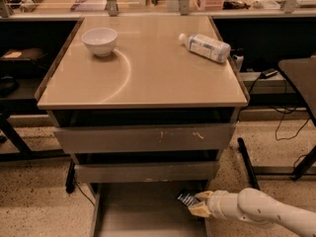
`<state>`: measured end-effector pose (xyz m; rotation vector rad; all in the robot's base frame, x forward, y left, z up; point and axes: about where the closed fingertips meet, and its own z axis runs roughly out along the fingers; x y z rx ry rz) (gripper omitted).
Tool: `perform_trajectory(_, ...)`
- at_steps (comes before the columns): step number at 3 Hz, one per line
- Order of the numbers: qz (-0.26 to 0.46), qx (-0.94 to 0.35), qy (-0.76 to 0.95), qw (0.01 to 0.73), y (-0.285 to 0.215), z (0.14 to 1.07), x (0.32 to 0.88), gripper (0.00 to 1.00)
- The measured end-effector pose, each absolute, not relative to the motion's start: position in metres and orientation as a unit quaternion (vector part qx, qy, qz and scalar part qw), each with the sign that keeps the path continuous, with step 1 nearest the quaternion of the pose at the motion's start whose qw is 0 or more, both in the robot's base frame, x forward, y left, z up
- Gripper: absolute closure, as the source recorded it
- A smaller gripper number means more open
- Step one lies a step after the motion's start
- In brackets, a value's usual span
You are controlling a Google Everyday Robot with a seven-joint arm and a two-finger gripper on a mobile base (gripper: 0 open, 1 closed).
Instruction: Place rxbar blueberry into bottom drawer
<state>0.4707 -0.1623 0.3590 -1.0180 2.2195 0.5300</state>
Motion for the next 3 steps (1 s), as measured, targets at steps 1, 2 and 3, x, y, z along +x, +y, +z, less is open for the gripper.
perform_trajectory(1, 0.201, -0.386, 0.843, 0.315, -0.162, 0.359, 0.470, 1.00)
perform_trajectory(2, 0.201, -0.383, 0.848, 0.306, -0.155, 0.324, 0.473, 1.00)
perform_trajectory(3, 0.191, -0.373, 0.854, 0.307, -0.142, 0.264, 0.482, 1.00)
